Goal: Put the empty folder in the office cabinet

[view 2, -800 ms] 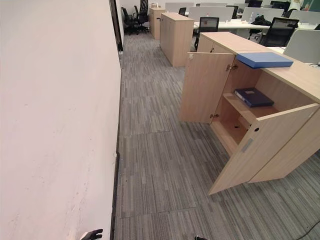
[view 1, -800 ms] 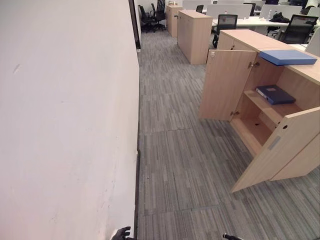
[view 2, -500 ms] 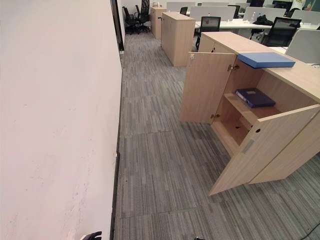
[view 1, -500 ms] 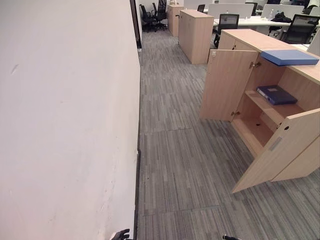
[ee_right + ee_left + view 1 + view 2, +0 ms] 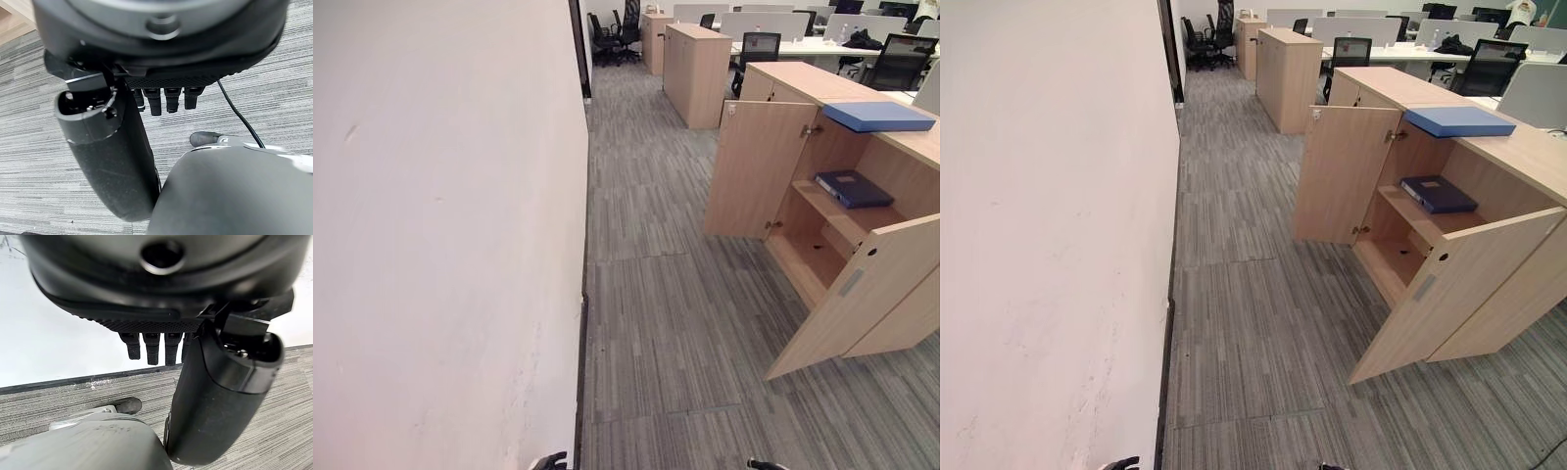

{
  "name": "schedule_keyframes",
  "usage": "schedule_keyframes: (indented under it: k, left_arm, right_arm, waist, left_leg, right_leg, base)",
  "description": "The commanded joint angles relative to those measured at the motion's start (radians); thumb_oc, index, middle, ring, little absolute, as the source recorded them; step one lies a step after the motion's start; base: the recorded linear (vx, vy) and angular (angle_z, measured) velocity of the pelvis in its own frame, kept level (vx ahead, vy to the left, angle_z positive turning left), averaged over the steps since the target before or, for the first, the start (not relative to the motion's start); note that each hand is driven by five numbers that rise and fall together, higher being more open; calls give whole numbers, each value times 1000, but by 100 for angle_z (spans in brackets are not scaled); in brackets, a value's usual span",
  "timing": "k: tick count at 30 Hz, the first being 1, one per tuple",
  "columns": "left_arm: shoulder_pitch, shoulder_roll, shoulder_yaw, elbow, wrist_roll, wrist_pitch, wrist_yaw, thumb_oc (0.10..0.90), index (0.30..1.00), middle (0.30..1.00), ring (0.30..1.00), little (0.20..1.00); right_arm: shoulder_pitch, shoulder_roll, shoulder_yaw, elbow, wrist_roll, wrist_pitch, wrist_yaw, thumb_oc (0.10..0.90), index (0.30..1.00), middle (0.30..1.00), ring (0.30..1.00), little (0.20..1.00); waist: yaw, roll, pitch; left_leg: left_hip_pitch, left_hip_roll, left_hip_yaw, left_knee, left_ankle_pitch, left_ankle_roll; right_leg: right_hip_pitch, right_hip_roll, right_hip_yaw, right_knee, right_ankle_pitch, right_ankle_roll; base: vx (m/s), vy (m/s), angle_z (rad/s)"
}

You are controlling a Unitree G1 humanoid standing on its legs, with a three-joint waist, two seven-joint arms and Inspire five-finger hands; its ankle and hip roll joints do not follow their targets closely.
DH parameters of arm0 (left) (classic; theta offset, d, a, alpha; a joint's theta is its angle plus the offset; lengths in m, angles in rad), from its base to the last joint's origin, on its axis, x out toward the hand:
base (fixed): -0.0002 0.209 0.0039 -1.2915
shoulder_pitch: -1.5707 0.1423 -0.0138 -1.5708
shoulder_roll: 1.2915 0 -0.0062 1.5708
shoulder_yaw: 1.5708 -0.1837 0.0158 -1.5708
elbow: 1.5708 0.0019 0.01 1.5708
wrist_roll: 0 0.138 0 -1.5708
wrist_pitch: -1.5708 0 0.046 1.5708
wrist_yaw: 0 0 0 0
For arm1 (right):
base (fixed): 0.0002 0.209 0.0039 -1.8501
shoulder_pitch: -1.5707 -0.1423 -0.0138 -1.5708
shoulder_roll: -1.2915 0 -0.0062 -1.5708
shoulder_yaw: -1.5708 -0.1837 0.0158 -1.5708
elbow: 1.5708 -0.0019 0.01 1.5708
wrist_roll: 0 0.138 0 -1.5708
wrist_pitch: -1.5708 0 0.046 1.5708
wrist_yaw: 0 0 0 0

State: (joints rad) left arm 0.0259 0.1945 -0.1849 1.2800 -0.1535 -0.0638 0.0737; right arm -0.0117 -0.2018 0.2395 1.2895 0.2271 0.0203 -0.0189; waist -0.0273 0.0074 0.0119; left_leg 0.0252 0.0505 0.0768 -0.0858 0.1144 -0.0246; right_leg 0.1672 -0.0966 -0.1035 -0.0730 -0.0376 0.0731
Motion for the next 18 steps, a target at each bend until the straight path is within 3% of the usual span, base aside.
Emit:
schedule_keyframes:
  k: [1,18]
  left_arm:
    - [-56,-36,-34,56,28,4,-2,800,900,900,900,900]
    - [-67,-37,-61,55,60,8,11,800,900,900,900,900]
  right_arm:
    - [-72,21,35,-51,-47,-30,-41,800,900,900,900,900]
    - [-73,16,73,-23,-106,-17,-29,800,900,900,900,900]
  waist:
    - [1,-14,50]
    - [-2,-11,54]
  left_leg:
    - [125,-49,9,-1,-189,11]
    - [126,-45,11,-1,-190,8]
  right_leg:
    - [-53,-29,-112,-14,64,43]
    - [-48,-23,-115,-14,53,40]
  base:
    - [0,0,0]
    - [-1,0,0]
